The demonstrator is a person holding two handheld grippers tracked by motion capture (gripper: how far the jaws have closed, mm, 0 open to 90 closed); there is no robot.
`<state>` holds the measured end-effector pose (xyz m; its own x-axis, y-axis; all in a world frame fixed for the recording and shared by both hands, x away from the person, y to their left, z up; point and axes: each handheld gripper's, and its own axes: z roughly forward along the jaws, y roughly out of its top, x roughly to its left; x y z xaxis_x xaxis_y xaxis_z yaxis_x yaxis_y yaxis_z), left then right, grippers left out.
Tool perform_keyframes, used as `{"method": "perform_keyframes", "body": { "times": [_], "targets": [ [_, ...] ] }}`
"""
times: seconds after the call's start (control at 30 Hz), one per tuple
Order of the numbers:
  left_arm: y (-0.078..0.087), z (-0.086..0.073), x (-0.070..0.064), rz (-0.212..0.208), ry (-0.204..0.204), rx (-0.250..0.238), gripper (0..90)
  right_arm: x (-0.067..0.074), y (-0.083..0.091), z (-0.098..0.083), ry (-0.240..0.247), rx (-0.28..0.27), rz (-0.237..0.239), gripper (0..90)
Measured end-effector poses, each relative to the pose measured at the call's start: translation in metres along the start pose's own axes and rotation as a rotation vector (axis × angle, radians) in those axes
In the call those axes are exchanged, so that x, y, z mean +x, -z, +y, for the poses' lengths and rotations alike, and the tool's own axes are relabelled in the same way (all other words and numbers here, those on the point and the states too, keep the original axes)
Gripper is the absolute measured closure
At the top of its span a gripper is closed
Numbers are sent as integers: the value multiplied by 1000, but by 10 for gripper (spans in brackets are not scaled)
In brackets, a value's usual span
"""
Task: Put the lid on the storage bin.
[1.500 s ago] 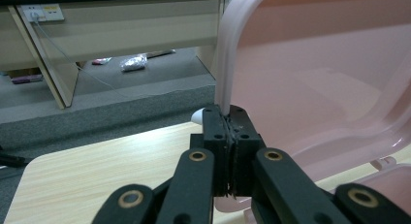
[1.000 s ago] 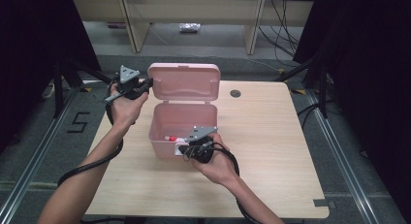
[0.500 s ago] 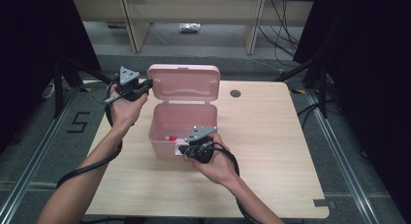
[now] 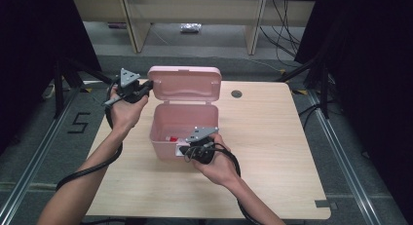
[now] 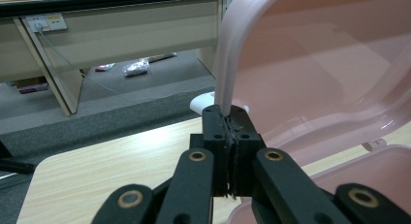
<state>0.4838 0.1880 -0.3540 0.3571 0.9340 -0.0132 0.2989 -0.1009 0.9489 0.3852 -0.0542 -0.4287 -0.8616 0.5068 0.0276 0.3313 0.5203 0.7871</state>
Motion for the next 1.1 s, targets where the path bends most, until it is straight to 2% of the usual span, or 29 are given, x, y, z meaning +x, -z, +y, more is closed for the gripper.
{"method": "perform_keyframes", "body": {
  "times": [1.1],
  "targets": [
    [15, -10, -7, 12, -37, 0, 879, 0, 1, 1, 4, 18, 0, 900]
  ]
}}
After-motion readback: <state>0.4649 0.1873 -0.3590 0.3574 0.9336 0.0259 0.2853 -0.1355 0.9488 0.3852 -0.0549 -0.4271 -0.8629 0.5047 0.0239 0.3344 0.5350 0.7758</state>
